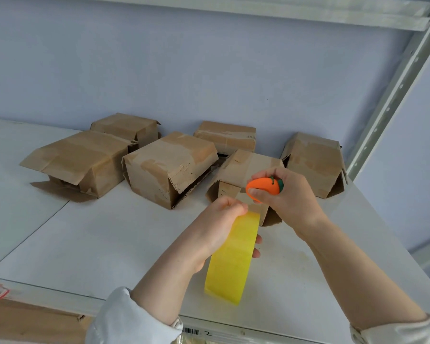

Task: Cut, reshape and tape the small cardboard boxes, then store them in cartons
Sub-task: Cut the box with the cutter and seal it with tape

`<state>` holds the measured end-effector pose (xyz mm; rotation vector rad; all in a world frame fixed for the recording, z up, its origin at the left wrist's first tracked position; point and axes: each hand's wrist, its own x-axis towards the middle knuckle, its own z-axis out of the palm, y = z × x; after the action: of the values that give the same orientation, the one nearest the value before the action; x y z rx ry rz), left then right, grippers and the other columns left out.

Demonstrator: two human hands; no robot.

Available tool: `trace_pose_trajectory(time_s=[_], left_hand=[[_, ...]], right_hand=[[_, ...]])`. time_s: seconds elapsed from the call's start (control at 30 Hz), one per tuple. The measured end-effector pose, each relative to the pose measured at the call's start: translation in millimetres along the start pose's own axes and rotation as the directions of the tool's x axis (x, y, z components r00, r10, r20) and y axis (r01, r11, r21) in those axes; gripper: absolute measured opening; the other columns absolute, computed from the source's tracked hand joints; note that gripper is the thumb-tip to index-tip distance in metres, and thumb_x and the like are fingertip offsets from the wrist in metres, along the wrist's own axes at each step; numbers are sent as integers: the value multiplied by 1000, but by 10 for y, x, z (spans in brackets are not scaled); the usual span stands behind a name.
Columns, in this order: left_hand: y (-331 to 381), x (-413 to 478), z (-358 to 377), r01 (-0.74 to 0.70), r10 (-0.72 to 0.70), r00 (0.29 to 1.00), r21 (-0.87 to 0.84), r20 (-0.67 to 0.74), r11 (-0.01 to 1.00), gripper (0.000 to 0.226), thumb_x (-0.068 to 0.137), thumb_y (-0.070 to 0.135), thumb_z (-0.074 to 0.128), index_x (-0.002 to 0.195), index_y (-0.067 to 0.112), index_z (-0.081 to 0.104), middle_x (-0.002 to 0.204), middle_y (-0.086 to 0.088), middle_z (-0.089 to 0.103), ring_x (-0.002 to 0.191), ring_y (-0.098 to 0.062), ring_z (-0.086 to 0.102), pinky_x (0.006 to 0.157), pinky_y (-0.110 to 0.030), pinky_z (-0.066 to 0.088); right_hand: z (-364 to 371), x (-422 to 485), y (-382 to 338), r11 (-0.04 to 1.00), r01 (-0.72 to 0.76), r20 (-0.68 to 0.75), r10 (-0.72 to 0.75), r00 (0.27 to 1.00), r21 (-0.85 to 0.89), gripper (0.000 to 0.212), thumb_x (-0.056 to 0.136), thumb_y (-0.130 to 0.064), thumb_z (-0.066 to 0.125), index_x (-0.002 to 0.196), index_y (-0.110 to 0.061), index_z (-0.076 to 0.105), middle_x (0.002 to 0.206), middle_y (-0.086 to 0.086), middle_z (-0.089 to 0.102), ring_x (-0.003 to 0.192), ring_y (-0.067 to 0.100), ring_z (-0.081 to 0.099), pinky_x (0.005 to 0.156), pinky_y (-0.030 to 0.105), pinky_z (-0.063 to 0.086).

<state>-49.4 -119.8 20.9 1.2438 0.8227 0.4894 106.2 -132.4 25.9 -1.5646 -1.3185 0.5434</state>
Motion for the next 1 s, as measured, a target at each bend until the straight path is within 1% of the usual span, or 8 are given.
trace_pose_trajectory(time_s=[0.17, 0.27, 0.4, 0.47, 0.6, 0.73, 0.83, 1.0], left_hand=[[3, 9, 8, -10, 10, 1000, -6, -2, 1000, 15, 98, 26, 42, 100, 12, 47, 79, -17, 69, 60, -31, 65, 58, -31, 52], [6, 6, 9, -8, 8, 1000, -6, -7, 1000, 15, 98, 26, 42, 99, 12, 47, 78, -18, 68, 59, -30, 65, 56, -30, 52], [2, 3, 7, -4, 4, 1000, -8, -11, 1000, 15, 98, 25, 42, 98, 11, 46, 78, -18, 68, 59, -31, 64, 57, -31, 52], [4, 8, 7, -2, 2, 1000, -6, -14, 1000, 16, 98, 25, 42, 99, 11, 46, 78, -19, 68, 59, -30, 64, 56, -30, 52], [1, 13, 6, -2, 2, 1000, 3, -21, 1000, 14, 98, 25, 41, 99, 12, 46, 79, -19, 69, 59, -30, 65, 57, -31, 52], [-2, -7, 1, 4, -4, 1000, 4, -20, 1000, 16, 98, 25, 41, 105, 11, 45, 78, -18, 69, 59, -29, 65, 57, -30, 52], [27, 19, 5, 21, -21, 1000, 19, -17, 1000, 20, 98, 25, 42, 109, 9, 45, 76, -17, 70, 57, -29, 65, 57, -30, 52], [99, 90, 6, 80, -79, 997, 60, -16, 995, 26, 98, 31, 42, 113, 9, 46, 78, -16, 71, 58, -28, 65, 60, -31, 53]], right_hand=[[53, -13, 18, 998, -1, 38, 4, 999, -66, 19, 78, -12, 74, 92, -22, 65, 89, -10, 63, 87, 15, 62, 74, 41, 57], [75, -23, 60, 994, 14, 76, -6, 997, -107, 18, 78, -11, 73, 91, -21, 66, 86, -11, 63, 87, 11, 61, 73, 33, 55], [71, -12, 106, 988, 49, 88, -37, 995, -145, 18, 78, -11, 73, 88, -24, 65, 85, -14, 63, 85, 3, 57, 65, 10, 45], [72, 1, 114, 984, 67, 109, -50, 993, -163, 18, 79, -11, 72, 88, -24, 64, 87, -13, 63, 85, 2, 57, 64, 6, 43], [23, 42, 126, 991, 38, 124, -22, 992, -126, 18, 79, -13, 73, 91, -24, 65, 91, -12, 63, 87, 3, 56, 67, 12, 44], [-64, 97, 193, 997, 4, 1, -4, 1000, 73, 21, 80, -16, 72, 93, -28, 61, 105, -3, 64, 97, 11, 57, 78, 20, 46], [-16, 117, 221, 991, 65, 1, -65, 998, -121, 20, 82, -19, 70, 92, -29, 56, 96, -15, 60, 91, 7, 53, 71, 10, 40], [73, 200, 266, 942, 151, -58, -177, 983, -301, 18, 86, -22, 66, 98, -26, 53, 97, -11, 58, 87, 10, 51, 68, 16, 32]])
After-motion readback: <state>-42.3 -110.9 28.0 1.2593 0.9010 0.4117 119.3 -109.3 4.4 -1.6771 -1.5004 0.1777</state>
